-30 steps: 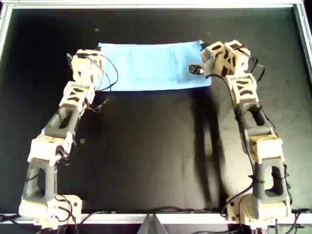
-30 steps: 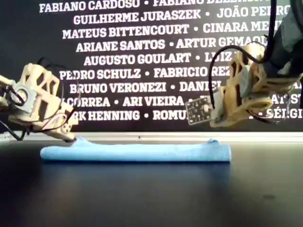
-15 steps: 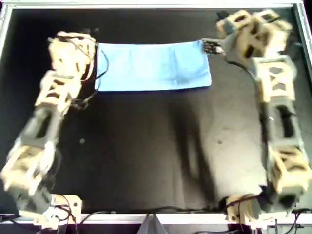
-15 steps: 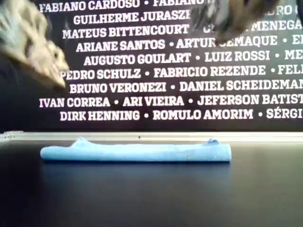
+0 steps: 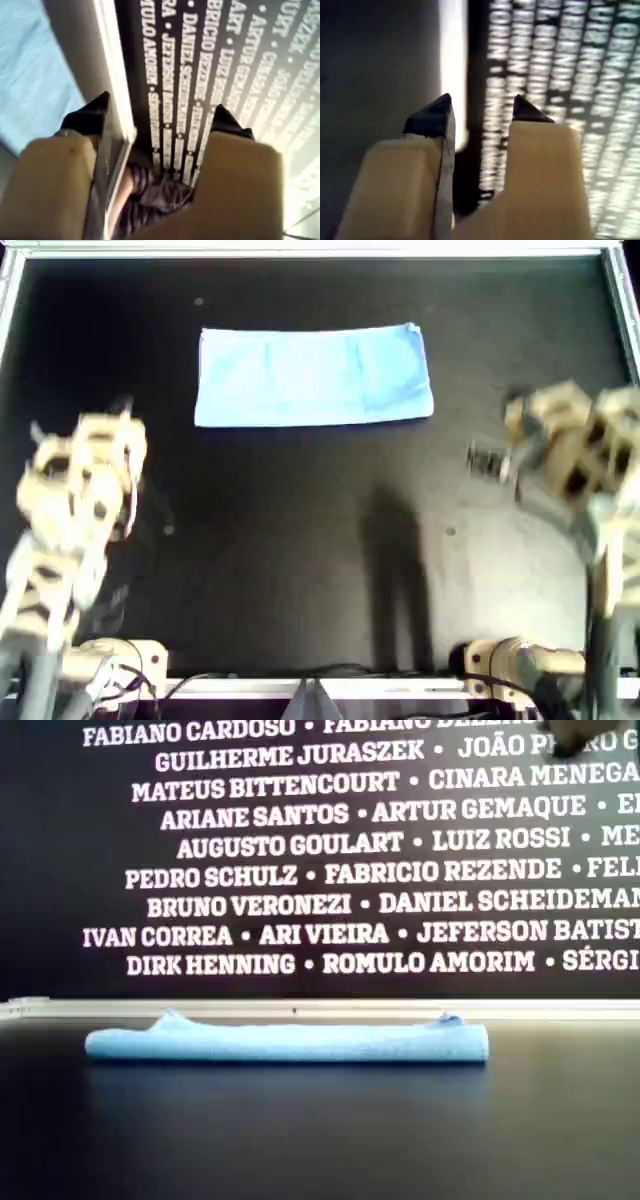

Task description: Fold a cloth

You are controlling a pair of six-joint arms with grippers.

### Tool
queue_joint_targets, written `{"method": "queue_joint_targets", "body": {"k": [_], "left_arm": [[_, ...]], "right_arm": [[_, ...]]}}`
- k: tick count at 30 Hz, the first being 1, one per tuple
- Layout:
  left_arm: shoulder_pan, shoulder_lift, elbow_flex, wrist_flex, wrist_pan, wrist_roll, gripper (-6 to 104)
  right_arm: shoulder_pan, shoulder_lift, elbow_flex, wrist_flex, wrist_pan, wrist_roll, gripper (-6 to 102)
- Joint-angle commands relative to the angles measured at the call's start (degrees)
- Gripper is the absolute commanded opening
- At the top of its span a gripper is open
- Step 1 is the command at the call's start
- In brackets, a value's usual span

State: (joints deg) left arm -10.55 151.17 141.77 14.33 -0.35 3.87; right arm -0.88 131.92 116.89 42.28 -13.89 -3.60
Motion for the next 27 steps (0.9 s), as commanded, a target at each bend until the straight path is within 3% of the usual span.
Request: {"method": "queue_joint_targets", "body": {"k": [1, 9, 14, 27], "left_arm": [[1.14, 10.11, 6.33, -0.09, -0.35, 0.35, 70], [1.14, 20.21, 17.05, -0.09, 0.00, -0.44, 71], [0.44, 25.49, 17.14, 0.00, 0.44, -0.53, 70], [0.26, 25.49, 29.44, 0.00, 0.62, 0.35, 70]], "right_arm": [[0.00, 10.20, 11.95, 0.09, 0.26, -0.35, 49], [0.26, 27.42, 25.22, 0.00, -0.62, -0.44, 50], [0.00, 45.79, 34.80, 0.00, 0.26, -0.44, 58], [0.00, 45.88, 49.39, -1.85, 0.44, -0.18, 59]]}}
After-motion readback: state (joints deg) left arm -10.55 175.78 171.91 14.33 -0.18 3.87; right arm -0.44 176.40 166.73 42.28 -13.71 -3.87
